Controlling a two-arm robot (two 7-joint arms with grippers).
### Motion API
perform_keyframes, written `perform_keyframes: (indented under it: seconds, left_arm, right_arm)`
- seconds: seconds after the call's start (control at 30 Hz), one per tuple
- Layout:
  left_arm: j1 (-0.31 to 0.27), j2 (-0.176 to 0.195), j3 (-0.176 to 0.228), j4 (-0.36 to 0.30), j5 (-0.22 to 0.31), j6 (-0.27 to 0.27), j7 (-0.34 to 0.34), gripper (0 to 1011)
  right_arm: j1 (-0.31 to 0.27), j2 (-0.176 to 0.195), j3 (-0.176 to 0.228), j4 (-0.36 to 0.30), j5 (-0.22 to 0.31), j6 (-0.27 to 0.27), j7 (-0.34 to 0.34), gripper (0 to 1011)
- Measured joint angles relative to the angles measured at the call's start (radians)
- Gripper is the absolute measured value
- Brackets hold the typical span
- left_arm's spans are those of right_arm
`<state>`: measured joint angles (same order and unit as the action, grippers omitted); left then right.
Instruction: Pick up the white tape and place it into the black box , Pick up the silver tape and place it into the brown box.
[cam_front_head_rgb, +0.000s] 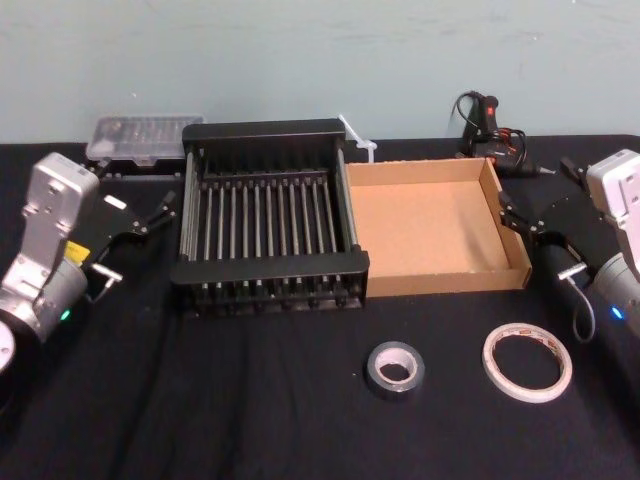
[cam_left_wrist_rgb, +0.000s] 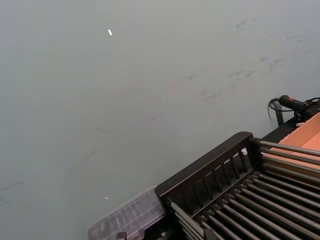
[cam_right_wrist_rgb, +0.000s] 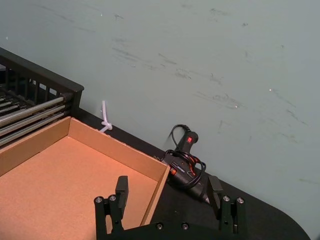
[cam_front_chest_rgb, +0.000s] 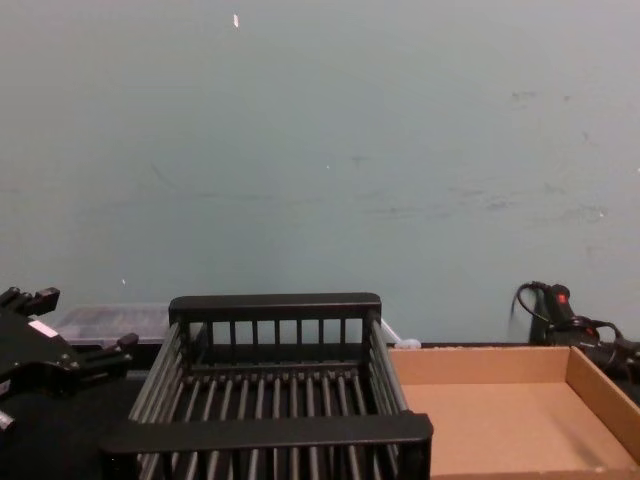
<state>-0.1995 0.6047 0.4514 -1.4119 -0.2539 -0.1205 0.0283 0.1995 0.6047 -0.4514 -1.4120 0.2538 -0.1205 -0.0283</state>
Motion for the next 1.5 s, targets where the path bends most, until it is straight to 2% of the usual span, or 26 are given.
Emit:
perform_keyframes:
  seconds: [0.77,1.17,1.5]
  left_arm:
    - [0.000,0.000,0.000,0.000,0.000,0.000,0.000,1002]
    - [0.000,0.000,0.000,0.000,0.000,0.000,0.000,1002]
    - [0.000,0.000,0.000,0.000,0.000,0.000,0.000,1001]
  right_arm:
    - [-0.001,-0.003,0.007,-0.002,-0.003,0.000,0.007,1002]
    - [-0.055,0.018,0.065,-0.083,0.025,0.046,0.049,1002]
    - [-0.154,0.071,0.145,-0.212,0.084,0.133,0.078,1002]
